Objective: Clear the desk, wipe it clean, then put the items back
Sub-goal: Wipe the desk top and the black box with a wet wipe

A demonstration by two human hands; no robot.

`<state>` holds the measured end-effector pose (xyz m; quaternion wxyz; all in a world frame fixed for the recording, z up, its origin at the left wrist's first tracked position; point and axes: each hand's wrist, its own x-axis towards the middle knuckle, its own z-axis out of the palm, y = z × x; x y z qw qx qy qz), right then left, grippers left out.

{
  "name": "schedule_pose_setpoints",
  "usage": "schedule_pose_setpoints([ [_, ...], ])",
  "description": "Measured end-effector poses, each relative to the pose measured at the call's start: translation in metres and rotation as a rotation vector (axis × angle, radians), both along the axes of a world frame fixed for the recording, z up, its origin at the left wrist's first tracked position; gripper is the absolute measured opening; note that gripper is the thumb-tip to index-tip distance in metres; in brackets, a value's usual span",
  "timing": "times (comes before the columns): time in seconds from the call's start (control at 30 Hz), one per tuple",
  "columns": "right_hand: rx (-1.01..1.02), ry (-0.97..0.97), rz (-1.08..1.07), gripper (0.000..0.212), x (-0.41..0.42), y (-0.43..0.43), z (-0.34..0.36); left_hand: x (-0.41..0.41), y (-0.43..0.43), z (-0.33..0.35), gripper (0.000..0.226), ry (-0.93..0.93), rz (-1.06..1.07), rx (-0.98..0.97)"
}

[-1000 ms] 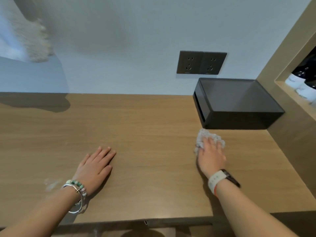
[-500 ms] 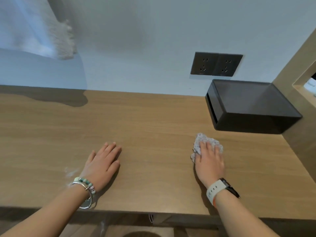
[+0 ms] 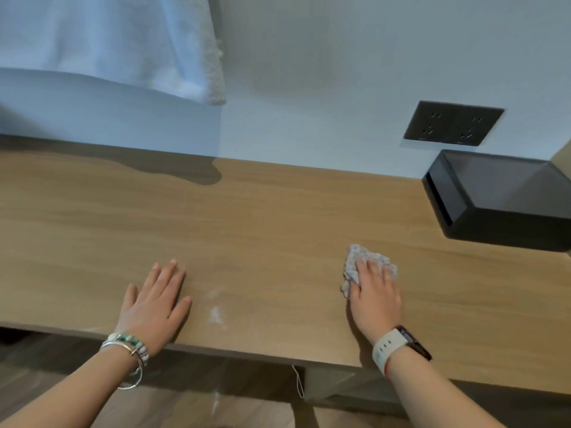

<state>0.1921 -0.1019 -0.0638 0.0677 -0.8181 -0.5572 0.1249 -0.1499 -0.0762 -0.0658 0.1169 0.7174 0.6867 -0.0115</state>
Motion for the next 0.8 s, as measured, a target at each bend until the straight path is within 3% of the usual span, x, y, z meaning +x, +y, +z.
schedule_pose_setpoints([
  [0.07,0.014,-0.007,0.041,0.053,-0.041,-0.010,0.001,-0.019,0.000,-0.003,0.060,0.047,-0.002,-0.049],
  [0.17,0.000,0.045,0.353,0.072,-0.127,-0.032,0.004,-0.037,0.003,-0.005,0.086,0.088,-0.072,-0.080],
  [0.23,-0.021,0.085,0.501,0.067,-0.158,-0.037,0.006,-0.045,0.005,-0.006,0.096,0.095,-0.138,-0.094],
  [0.3,-0.011,0.078,0.443,0.051,-0.150,-0.026,0.000,-0.055,0.008,-0.006,0.098,0.105,-0.183,-0.103],
  [0.43,-0.011,-0.010,0.015,0.051,-0.100,-0.019,-0.001,-0.074,0.013,-0.005,0.100,0.145,-0.223,-0.111],
  [0.5,-0.026,-0.019,-0.099,0.052,-0.108,-0.021,0.003,-0.082,0.015,-0.005,0.101,0.154,-0.247,-0.115],
  [0.57,0.000,-0.016,-0.040,0.052,-0.142,-0.022,0.004,-0.084,0.019,-0.005,0.111,0.147,-0.279,-0.122],
  [0.7,-0.008,0.049,0.393,0.051,-0.219,-0.031,0.006,-0.088,0.026,-0.005,0.127,0.136,-0.307,-0.142],
  [0.8,-0.013,0.041,0.397,0.054,-0.199,-0.022,0.002,-0.089,0.028,-0.005,0.128,0.138,-0.305,-0.145],
])
